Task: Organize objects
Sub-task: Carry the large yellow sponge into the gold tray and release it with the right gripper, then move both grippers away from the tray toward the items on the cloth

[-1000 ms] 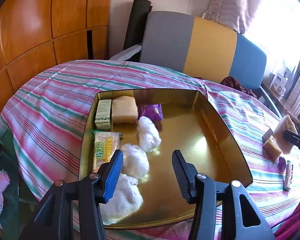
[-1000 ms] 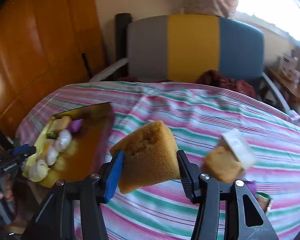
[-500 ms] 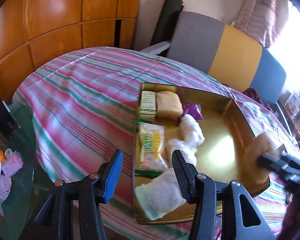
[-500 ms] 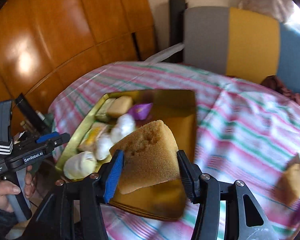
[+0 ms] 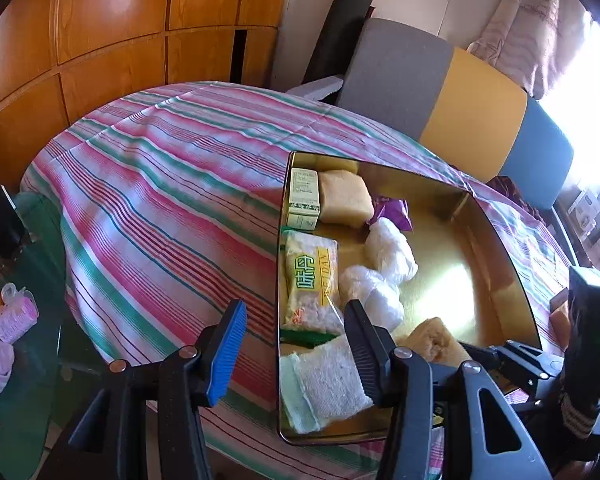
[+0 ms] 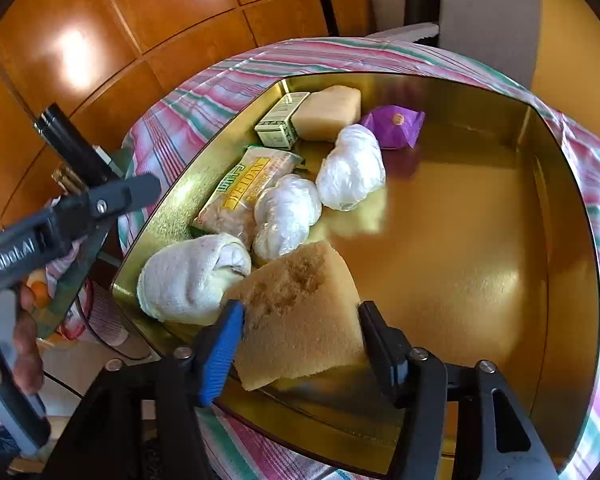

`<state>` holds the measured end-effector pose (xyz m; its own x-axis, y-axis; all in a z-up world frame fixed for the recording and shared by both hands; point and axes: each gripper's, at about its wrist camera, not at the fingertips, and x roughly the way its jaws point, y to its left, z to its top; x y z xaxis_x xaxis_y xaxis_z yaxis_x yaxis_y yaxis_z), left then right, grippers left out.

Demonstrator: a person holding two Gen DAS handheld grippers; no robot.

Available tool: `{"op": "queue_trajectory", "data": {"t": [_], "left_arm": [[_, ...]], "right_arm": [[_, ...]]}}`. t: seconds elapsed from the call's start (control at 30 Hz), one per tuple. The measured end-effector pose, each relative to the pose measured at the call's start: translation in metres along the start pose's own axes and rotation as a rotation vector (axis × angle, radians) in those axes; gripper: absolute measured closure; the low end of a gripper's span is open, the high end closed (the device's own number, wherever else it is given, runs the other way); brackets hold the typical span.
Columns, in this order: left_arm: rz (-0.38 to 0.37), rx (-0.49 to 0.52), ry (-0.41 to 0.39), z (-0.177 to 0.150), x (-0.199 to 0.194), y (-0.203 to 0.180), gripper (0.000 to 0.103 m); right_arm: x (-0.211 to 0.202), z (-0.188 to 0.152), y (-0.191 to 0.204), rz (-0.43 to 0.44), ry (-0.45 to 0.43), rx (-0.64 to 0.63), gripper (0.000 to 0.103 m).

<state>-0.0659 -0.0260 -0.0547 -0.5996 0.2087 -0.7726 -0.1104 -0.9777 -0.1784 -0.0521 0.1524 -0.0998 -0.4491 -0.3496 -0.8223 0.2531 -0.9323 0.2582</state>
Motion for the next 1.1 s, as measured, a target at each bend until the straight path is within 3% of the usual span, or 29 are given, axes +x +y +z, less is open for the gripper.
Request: {"op": "queue_trajectory", "data": {"t": [0.07,0.23,0.73,1.1], "left_arm": [[0.002,0.001,-0.001,0.0,0.0,0.0,0.052],[0.005,0.009,-0.01,-0.001,-0.003,-0.003,0.052],[-0.018,0.1,-0.044,-0.007,-0.017,-0.03,0.052],[-0.054,0.167,-0.038,-0.012,-0.023,-0.055,0.052]], "right_arm": [[-0.005,-0.001,-0.004,-0.006,-0.011,0.016,0.022],[-0.014,-0.002,-0.005,0.003,-0.034,0.045,0.016],[-0.066,-0.016,-0.018,-0.098,-0.144,0.105,0.009],[-0.115,-0.038,-0.05,-0.178,-0.217,0.153,0.008]]}}
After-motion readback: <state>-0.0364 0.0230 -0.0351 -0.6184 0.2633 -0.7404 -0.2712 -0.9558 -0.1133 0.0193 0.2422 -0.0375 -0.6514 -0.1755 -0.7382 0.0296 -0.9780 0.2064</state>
